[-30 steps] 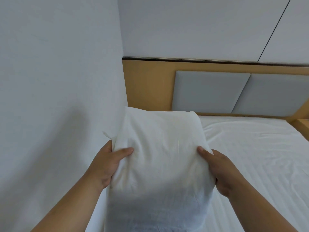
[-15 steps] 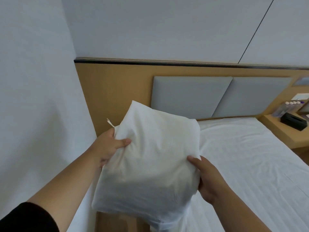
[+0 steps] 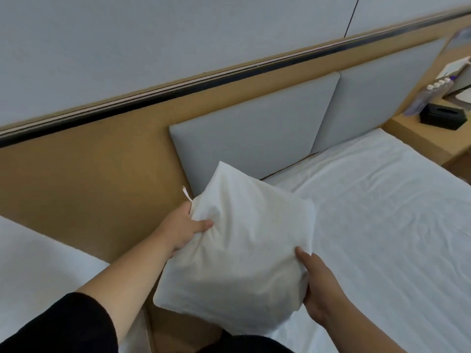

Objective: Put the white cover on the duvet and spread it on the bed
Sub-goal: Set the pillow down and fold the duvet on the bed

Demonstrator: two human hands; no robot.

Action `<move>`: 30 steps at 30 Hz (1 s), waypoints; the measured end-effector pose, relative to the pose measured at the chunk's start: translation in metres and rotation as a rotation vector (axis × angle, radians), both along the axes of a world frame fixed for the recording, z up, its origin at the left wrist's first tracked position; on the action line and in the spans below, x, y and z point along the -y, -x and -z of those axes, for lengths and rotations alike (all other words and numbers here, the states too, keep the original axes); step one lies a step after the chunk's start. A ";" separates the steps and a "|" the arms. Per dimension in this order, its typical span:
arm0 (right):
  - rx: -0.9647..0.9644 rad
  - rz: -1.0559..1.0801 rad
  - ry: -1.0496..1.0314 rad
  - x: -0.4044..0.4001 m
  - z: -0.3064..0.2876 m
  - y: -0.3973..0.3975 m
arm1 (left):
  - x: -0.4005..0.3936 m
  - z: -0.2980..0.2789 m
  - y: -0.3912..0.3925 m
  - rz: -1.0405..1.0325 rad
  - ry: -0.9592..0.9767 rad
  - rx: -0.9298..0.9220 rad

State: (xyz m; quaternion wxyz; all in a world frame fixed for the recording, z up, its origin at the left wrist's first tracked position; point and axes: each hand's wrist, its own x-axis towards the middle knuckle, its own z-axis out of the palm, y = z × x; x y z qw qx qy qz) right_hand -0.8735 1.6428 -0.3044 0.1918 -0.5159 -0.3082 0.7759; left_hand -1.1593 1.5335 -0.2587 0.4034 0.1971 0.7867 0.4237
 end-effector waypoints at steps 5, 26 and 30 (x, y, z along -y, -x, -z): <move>0.043 0.107 0.080 -0.067 0.017 0.018 | -0.100 0.013 0.030 0.079 0.070 0.059; 0.649 0.051 -0.124 -0.199 0.007 -0.008 | -0.292 0.051 0.014 0.766 0.323 -0.093; 0.768 -0.019 -0.233 -0.162 -0.023 -0.010 | -0.283 0.032 0.003 0.973 0.301 -0.143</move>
